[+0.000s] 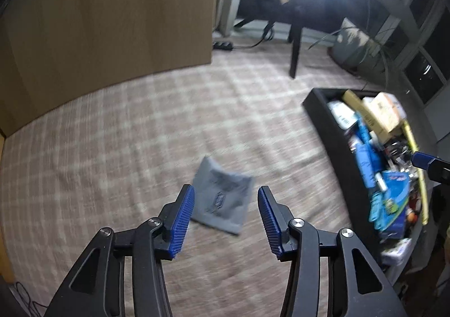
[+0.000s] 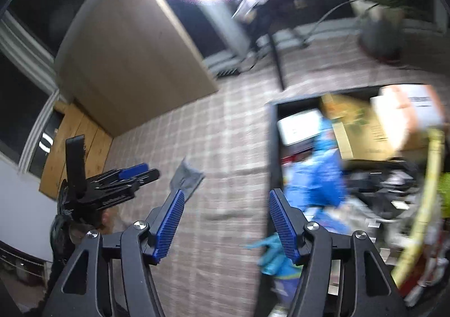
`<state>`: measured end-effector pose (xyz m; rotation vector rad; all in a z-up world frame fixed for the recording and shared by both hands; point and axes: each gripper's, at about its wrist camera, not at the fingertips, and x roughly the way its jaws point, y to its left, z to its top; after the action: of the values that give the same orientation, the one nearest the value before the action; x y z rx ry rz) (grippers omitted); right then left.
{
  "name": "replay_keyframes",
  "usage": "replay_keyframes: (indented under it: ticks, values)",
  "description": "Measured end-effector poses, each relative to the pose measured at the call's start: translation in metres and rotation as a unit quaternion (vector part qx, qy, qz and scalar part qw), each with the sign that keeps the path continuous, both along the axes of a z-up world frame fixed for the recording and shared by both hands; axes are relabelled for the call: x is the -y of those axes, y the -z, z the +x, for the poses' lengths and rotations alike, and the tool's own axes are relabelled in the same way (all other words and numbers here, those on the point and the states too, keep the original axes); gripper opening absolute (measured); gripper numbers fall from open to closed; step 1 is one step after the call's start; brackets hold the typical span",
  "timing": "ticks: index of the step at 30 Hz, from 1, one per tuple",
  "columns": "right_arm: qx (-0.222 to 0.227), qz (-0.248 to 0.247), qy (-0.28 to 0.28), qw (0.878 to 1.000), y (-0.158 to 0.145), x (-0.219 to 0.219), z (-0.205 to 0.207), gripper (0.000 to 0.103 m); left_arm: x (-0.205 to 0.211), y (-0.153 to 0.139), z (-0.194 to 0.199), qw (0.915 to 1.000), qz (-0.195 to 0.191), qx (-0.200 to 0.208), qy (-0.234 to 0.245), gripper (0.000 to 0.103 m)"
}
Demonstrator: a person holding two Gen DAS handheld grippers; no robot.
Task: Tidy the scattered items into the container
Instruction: 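Move both grippers back to the grey sachet, then grasp the grey sachet with the right gripper while the left also pinches it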
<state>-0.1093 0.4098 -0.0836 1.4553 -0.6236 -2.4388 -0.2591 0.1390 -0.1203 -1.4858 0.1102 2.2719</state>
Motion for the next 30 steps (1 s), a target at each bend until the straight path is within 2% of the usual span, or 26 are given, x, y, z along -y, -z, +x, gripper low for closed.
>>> replay_keyframes:
  ticks: [5,8,18,22,24,30]
  values:
    - [0.044,-0.020,-0.040,0.998,0.030,0.053,-0.041,0.059,0.013,0.026,-0.007,0.9997,0.005,0.022,0.006,0.058]
    - [0.073,-0.031,-0.050,0.996,0.050,0.075,-0.064,0.059,0.014,0.040,-0.010,0.9996,-0.004,0.023,0.017,0.058]
    - [0.165,-0.102,-0.019,0.981,0.121,0.107,-0.108,0.059,0.003,0.063,-0.022,0.9971,-0.022,0.017,0.070,0.063]
    - [0.177,-0.105,-0.010,0.978,0.135,0.112,-0.114,0.059,-0.005,0.072,-0.025,0.9952,-0.019,0.030,0.091,0.064]
    - [0.185,-0.113,-0.003,0.976,0.142,0.114,-0.116,0.059,-0.008,0.072,-0.022,0.9944,-0.017,0.022,0.102,0.066]
    - [0.181,-0.122,-0.005,0.976,0.145,0.122,-0.123,0.061,-0.012,0.072,-0.017,0.9936,0.016,0.030,0.108,0.063]
